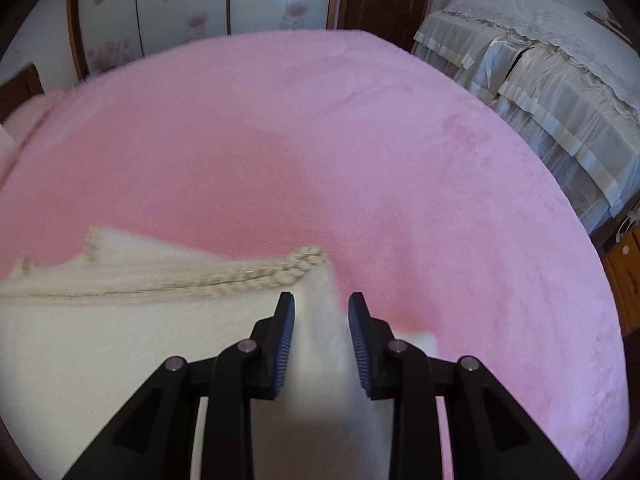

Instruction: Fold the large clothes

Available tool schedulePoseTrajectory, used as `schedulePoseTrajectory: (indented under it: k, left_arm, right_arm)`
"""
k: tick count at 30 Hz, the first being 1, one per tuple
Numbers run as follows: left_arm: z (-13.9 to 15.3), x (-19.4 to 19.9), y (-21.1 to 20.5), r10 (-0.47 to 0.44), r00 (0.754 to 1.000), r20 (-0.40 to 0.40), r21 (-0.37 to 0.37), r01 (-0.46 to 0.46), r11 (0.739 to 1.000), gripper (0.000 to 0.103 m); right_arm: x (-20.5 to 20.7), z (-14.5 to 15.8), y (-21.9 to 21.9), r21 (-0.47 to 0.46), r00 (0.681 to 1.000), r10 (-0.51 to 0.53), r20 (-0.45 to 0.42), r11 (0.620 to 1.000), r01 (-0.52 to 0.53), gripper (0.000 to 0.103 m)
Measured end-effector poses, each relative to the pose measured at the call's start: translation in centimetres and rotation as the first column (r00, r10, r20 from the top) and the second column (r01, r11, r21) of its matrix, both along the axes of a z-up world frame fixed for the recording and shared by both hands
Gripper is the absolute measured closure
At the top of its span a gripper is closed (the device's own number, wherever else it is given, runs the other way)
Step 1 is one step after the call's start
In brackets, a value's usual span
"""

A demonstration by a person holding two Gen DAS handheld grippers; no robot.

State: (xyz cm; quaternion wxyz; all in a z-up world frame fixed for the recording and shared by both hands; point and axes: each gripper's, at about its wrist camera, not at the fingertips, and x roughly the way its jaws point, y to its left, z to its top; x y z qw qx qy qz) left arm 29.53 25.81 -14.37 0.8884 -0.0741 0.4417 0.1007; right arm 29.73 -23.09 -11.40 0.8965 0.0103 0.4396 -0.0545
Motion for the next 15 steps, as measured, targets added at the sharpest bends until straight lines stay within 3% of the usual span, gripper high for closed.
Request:
schedulePoseTrajectory:
  k: [1,3,4,6,9,12,15]
  left_arm:
    - [0.8,-1.2,-0.7,-0.031,0.999,0.026,-0.03,0.032,0.999,0.08]
    - [2.2,-3.5,-2.3,-0.084,0.995,0.057,-0.093,0.089,0.992,0.07]
    - [2.7,-4.8,-3.4,-0.117,0.992,0.054,-0.121,0.123,0.985,0.065]
    - [3.2,-7.0,-5.4,-0.139,0.99,0.026,-0.157,0.141,0.977,0.063]
    - [3.6,-10.9,-7.8,-0.093,0.991,0.092,-0.143,0.106,0.984,0.063]
    - [2.9,-13.3,-9.1,-0.06,0.991,0.121,-0.15,0.078,0.986,0.063]
    - [0.2,-13.5,-9.9,-0.064,0.997,0.035,-0.132,0.068,0.989,0.063]
  right_arm:
    - [-1.5,0.9,1.0,-0.003,1.0,0.012,0.024,1.0,-0.012,0.074]
    - [-4.3,2.2,3.2,-0.005,0.996,0.063,0.06,0.998,-0.063,0.062]
    - [-5.6,2.7,4.5,0.003,0.992,0.103,0.073,0.995,-0.104,0.06]
    - [-8.1,3.0,6.7,0.068,0.976,0.198,0.091,0.976,-0.205,0.058]
    - [-11.5,2.7,10.4,0.203,0.94,0.329,0.085,0.918,-0.34,0.058]
    - [-14.1,1.6,13.3,0.204,0.923,0.375,0.089,0.9,-0.385,0.058]
    - [-15.6,-1.0,15.0,0.177,0.911,0.411,0.041,0.894,-0.412,0.058]
